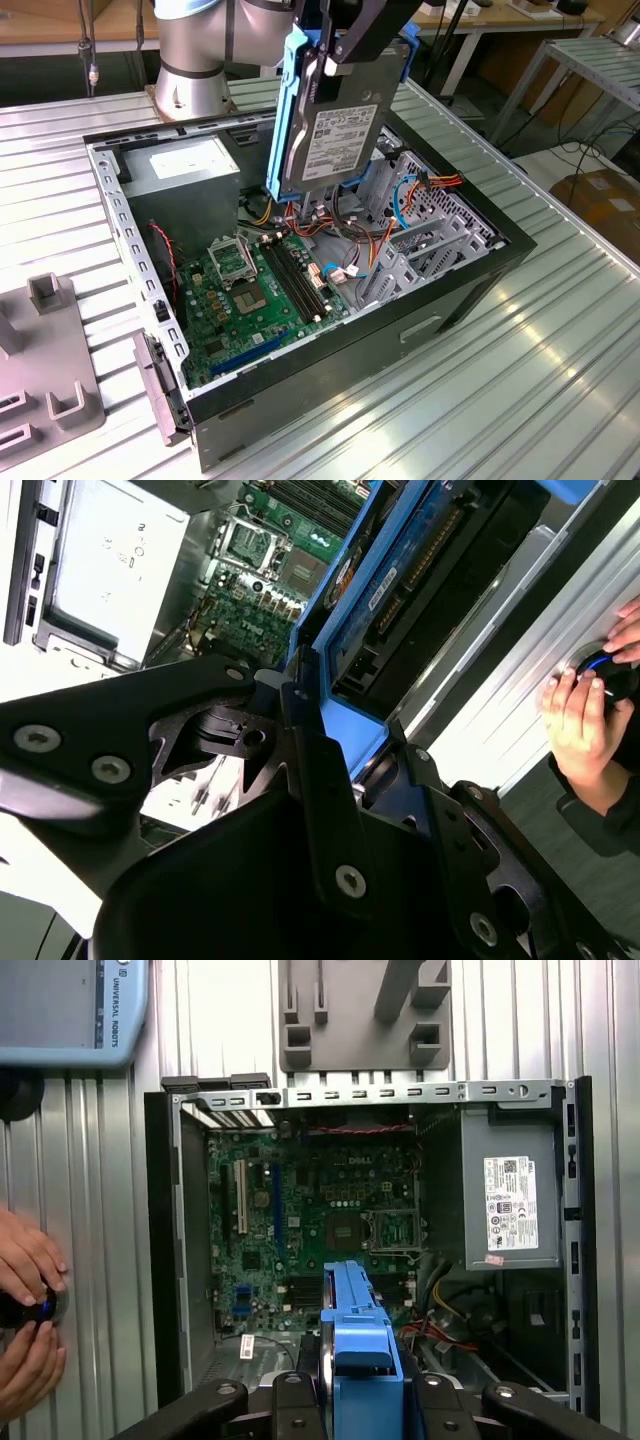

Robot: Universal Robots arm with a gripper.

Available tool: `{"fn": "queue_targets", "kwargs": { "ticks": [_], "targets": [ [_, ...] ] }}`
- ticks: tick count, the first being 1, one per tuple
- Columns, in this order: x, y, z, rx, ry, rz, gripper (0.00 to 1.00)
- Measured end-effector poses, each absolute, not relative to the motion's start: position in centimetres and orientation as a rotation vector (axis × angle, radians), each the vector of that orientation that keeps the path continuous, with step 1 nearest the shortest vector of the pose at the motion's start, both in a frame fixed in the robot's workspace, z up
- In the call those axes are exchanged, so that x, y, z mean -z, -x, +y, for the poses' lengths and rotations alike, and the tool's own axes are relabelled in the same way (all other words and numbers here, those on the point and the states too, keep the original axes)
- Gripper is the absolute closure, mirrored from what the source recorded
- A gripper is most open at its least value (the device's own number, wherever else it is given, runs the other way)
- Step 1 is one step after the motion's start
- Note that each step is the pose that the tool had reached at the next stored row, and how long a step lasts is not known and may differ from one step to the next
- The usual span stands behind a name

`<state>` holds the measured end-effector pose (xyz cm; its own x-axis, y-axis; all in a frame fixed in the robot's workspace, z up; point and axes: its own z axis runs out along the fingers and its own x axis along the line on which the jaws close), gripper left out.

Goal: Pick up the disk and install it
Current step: 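Insert the disk into the insertion slot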

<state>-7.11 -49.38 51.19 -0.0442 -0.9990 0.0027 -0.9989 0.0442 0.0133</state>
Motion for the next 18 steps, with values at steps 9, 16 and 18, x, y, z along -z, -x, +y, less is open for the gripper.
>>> {"fn": "queue_targets", "kwargs": {
  "ticks": [9,16,18],
  "targets": [
    [-51.2,6.2,-49.9,0.011,-2.164,-2.261,0.63],
    [-51.2,5.5,-50.2,0.009,-2.163,-2.261,0.63],
    [-51.1,5.2,-50.3,0.009,-2.163,-2.261,0.63]
  ]
}}
